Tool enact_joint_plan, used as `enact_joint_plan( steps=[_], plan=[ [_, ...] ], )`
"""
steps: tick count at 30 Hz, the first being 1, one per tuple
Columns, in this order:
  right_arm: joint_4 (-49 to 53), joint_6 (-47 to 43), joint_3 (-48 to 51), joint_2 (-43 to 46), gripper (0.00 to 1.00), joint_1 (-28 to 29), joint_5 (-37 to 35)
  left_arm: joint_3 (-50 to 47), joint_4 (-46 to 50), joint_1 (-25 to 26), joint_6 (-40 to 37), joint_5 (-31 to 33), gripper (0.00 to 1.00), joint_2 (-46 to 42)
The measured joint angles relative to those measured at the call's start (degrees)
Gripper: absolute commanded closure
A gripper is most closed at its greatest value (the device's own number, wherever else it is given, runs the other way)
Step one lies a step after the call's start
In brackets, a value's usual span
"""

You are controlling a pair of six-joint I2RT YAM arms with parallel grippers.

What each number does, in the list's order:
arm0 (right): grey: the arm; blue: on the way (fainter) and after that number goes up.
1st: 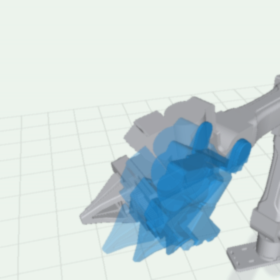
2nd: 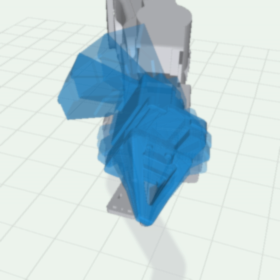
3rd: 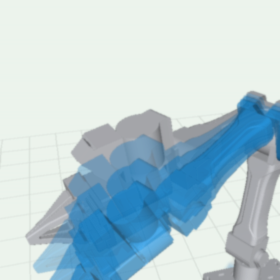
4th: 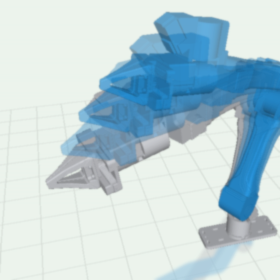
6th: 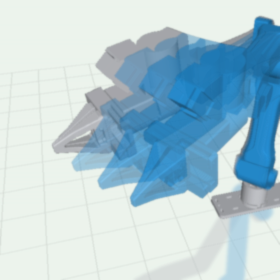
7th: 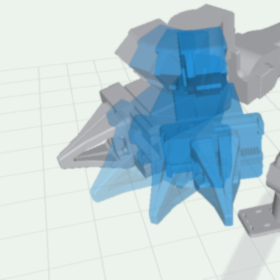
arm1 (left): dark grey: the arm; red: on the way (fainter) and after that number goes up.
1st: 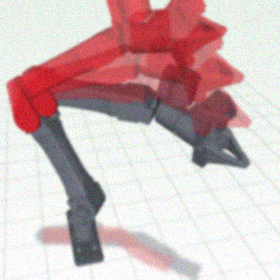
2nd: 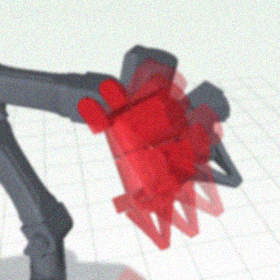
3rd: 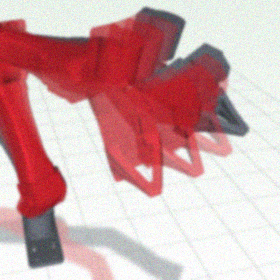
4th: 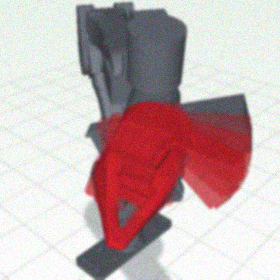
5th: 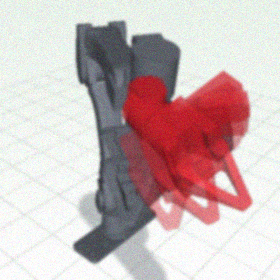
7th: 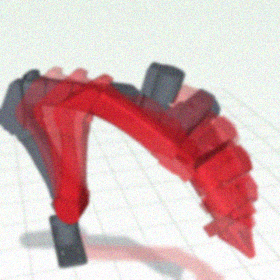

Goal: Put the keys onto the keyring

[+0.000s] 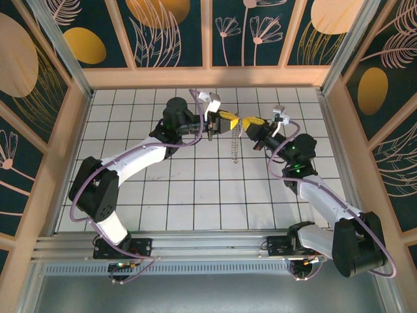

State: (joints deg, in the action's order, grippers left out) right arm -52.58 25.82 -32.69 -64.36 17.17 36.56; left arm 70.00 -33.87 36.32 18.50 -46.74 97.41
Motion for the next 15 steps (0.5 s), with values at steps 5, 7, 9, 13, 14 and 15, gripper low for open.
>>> enact_joint_plan(
  steps=[5, 7, 9, 13, 14, 15],
  plan=[
    [-0.3, 0.0, -1.0, -1.1, 1.00, 0.3, 0.2, 0.0, 0.0, 0.1, 0.0, -0.2, 1.00, 0.0],
    [-0.7, 0.0, -1.0, -1.4, 1.00, 0.5, 0.2, 0.0, 0.0, 0.1, 0.0, -0.2, 1.00, 0.0],
    [-0.9, 0.0, -1.1, -1.5, 1.00, 0.5, 0.2, 0.0, 0.0, 0.1, 0.0, -0.3, 1.00, 0.0],
    [-1.0, 0.0, -1.5, -1.7, 1.00, 0.5, 0.3, 0.1, 0.0, 0.1, 0.0, -0.3, 1.00, 0.0],
    [-1.0, 0.0, -1.6, -1.9, 1.00, 0.5, 0.4, 0.1, 0.0, 0.1, 0.0, -0.3, 1.00, 0.0],
    [-1.1, 0.0, -1.8, -2.0, 1.00, 0.5, 0.4, 0.1, 0.0, 0.0, 0.0, -0.3, 1.00, 0.0]
  ],
)
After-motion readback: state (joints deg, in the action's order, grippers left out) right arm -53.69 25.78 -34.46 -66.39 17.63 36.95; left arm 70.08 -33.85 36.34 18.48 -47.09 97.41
